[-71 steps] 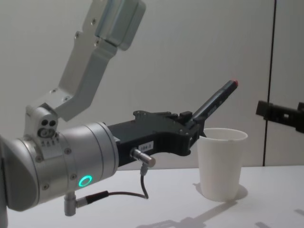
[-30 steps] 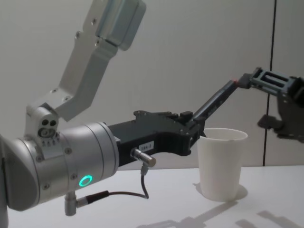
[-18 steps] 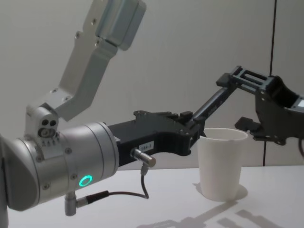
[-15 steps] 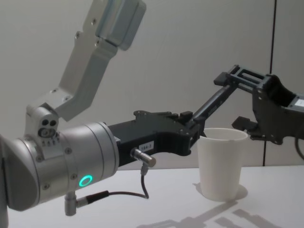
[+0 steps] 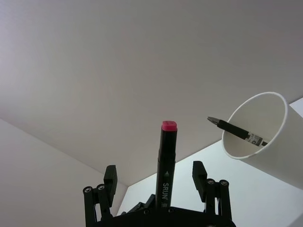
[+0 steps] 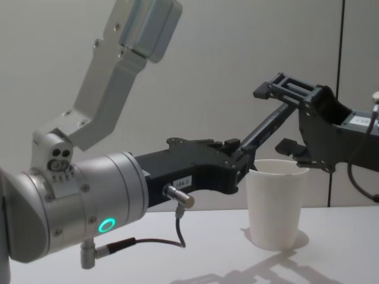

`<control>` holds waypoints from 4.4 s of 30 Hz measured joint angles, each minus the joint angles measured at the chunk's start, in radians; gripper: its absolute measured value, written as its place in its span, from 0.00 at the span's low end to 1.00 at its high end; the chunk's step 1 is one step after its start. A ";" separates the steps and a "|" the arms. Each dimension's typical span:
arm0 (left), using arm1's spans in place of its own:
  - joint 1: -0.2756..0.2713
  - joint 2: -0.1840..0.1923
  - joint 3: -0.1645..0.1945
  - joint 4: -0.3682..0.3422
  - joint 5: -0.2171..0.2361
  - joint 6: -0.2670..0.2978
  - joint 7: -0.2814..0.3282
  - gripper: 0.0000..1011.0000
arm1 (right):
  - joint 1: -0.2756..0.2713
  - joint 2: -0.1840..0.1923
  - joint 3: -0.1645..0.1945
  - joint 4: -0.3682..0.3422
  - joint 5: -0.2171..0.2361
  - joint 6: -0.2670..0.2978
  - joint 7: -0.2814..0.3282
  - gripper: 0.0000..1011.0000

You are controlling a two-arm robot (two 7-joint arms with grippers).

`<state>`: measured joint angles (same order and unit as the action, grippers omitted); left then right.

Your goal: Place the pen into the pen holder.

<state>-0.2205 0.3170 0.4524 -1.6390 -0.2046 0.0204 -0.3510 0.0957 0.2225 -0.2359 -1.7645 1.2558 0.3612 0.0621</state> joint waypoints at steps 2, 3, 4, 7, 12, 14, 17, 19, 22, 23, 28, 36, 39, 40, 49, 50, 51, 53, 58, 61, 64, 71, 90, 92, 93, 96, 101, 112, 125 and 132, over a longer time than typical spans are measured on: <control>0.000 0.000 0.000 0.000 0.000 0.000 0.000 0.17 | 0.003 -0.003 -0.003 0.002 0.000 -0.002 -0.001 0.99; 0.000 0.000 0.000 0.000 0.000 0.000 0.000 0.18 | 0.005 -0.004 -0.005 0.003 0.000 -0.003 -0.001 0.99; 0.000 0.000 0.000 0.000 0.000 0.000 0.000 0.18 | 0.006 -0.005 -0.006 0.004 -0.001 -0.004 -0.002 0.99; 0.000 0.000 0.000 0.000 0.000 0.000 0.000 0.18 | 0.012 -0.010 -0.013 0.008 -0.004 -0.010 -0.005 0.99; 0.000 0.000 0.000 0.000 0.000 0.000 0.000 0.18 | 0.017 -0.015 -0.021 0.014 -0.011 -0.020 -0.013 0.99; 0.000 0.000 0.000 0.000 0.000 0.000 0.000 0.18 | 0.018 -0.017 -0.024 0.016 -0.014 -0.026 -0.018 0.99; 0.000 0.000 0.000 0.000 0.000 0.000 0.000 0.18 | 0.019 -0.019 -0.029 0.020 -0.018 -0.034 -0.024 0.99; 0.000 0.000 0.000 0.000 0.000 0.000 0.000 0.18 | 0.020 -0.020 -0.032 0.023 -0.021 -0.040 -0.028 0.99; 0.000 0.000 0.000 0.000 0.000 0.000 0.000 0.18 | 0.022 -0.021 -0.036 0.029 -0.026 -0.047 -0.032 0.99; 0.000 0.000 0.000 0.000 0.000 0.000 0.000 0.18 | 0.022 -0.021 -0.036 0.029 -0.026 -0.047 -0.032 0.99; 0.000 0.000 0.000 0.000 0.000 0.000 0.000 0.18 | 0.026 -0.024 -0.042 0.040 -0.033 -0.059 -0.035 0.99; 0.000 0.000 0.000 0.000 0.000 0.000 0.000 0.18 | 0.034 -0.027 -0.051 0.055 -0.042 -0.071 -0.030 0.99; 0.000 0.000 0.000 0.000 0.000 0.000 0.000 0.18 | 0.037 -0.030 -0.055 0.060 -0.043 -0.074 -0.026 0.99; 0.000 0.000 0.000 0.000 0.000 0.000 0.000 0.18 | 0.037 -0.030 -0.056 0.062 -0.044 -0.075 -0.025 0.99; 0.000 0.000 0.000 0.000 0.000 0.000 0.000 0.18 | 0.043 -0.035 -0.063 0.071 -0.046 -0.082 -0.018 0.97; 0.000 0.000 0.000 0.000 0.000 0.000 0.000 0.18 | 0.043 -0.035 -0.065 0.072 -0.046 -0.083 -0.017 0.95; 0.000 0.000 0.000 0.000 0.000 0.000 0.000 0.18 | 0.043 -0.035 -0.065 0.072 -0.046 -0.083 -0.016 0.94; 0.000 0.000 0.000 0.000 0.000 0.000 0.000 0.18 | 0.044 -0.036 -0.066 0.074 -0.046 -0.083 -0.015 0.88; 0.000 0.000 0.000 0.000 0.000 0.000 0.000 0.18 | 0.046 -0.037 -0.068 0.076 -0.047 -0.085 -0.013 0.73; 0.000 0.000 0.000 0.000 0.000 0.000 0.000 0.18 | 0.046 -0.037 -0.069 0.077 -0.047 -0.086 -0.012 0.67; 0.000 0.000 0.000 0.000 0.000 0.000 0.000 0.18 | 0.046 -0.038 -0.069 0.077 -0.047 -0.086 -0.012 0.56; 0.000 0.000 0.000 0.000 0.000 0.000 0.000 0.18 | 0.047 -0.038 -0.070 0.078 -0.048 -0.087 -0.011 0.34; 0.000 0.000 0.000 0.000 0.000 0.000 0.000 0.30 | 0.048 -0.039 -0.071 0.079 -0.047 -0.088 -0.010 0.19; 0.000 0.000 0.000 0.000 0.000 0.000 0.000 0.35 | 0.048 -0.039 -0.071 0.079 -0.047 -0.088 -0.010 0.19; 0.000 0.000 0.000 0.000 0.000 0.000 0.000 0.37 | 0.048 -0.039 -0.071 0.079 -0.047 -0.088 -0.010 0.19; 0.000 0.000 0.000 0.000 0.000 0.000 0.000 0.47 | 0.048 -0.039 -0.071 0.079 -0.047 -0.088 -0.010 0.19; 0.000 0.000 0.000 0.000 0.000 0.000 0.000 0.63 | 0.048 -0.039 -0.071 0.079 -0.047 -0.088 -0.010 0.19; 0.000 0.000 0.000 0.000 0.000 0.000 0.000 0.94 | 0.048 -0.038 -0.071 0.079 -0.048 -0.089 -0.009 0.19; 0.000 0.000 0.000 0.000 0.000 0.000 0.000 0.99 | 0.058 -0.012 -0.049 0.090 -0.061 -0.136 0.016 0.19; 0.000 0.000 0.000 0.000 0.000 0.000 0.000 0.99 | 0.069 0.008 -0.031 0.101 -0.079 -0.167 0.035 0.19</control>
<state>-0.2205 0.3169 0.4524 -1.6390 -0.2047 0.0204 -0.3511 0.1649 0.2305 -0.2673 -1.6638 1.1772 0.1943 0.0975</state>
